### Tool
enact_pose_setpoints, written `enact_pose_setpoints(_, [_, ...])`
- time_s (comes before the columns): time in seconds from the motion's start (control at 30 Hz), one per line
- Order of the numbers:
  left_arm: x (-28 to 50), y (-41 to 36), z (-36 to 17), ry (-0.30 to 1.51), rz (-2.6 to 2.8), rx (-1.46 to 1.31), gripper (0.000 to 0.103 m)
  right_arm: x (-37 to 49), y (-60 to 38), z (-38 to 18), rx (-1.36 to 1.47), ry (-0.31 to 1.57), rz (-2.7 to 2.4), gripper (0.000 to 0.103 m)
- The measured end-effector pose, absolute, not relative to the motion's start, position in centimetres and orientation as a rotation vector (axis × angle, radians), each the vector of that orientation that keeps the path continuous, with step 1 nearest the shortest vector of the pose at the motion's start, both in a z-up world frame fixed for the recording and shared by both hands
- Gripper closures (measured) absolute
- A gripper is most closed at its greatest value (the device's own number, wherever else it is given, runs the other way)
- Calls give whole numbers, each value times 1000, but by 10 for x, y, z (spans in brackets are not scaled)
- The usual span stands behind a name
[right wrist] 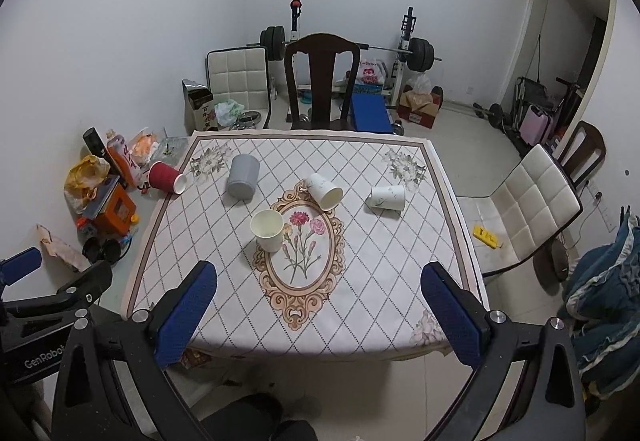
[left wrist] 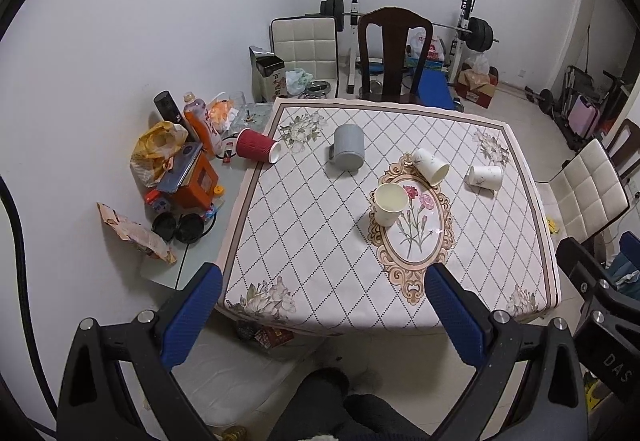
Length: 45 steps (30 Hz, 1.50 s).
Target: Flip cup upright
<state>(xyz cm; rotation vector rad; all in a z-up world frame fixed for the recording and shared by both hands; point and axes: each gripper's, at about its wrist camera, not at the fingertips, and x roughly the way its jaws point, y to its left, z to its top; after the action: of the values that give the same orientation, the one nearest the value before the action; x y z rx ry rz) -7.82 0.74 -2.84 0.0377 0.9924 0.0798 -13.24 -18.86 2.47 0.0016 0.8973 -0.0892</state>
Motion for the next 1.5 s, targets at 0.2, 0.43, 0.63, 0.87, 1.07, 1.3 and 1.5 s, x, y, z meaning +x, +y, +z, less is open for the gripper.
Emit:
enact_pose_setpoints(0.2, [-75, 8, -26, 987, 89, 42, 0, -127, -189, 21, -2, 913, -94, 0])
enact_pose_setpoints(0.43, [-72, 7, -25, 985, 93, 47, 0, -123, -192, 18, 0, 924, -98, 0])
enact_pose_setpoints(0.63, [-67, 6, -24, 981, 99, 51, 0, -121, -194, 17, 2, 923, -101, 0])
enact_pose_setpoints(0.87, [-58, 10, -24, 981, 106, 52, 0, -115, -196, 15, 4, 933, -95, 0])
enact_pose_setpoints(1.07, [-57, 11, -25, 983, 104, 55, 0, -112, -196, 15, 3, 934, -93, 0])
enact_pose_setpoints(1.3, [-57, 12, -25, 984, 103, 54, 0, -109, -194, 14, 2, 941, -92, 0])
enact_pose_setpoints(1.5, [-58, 15, -28, 984, 105, 54, 0, -104, -189, 12, -6, 947, -91, 0])
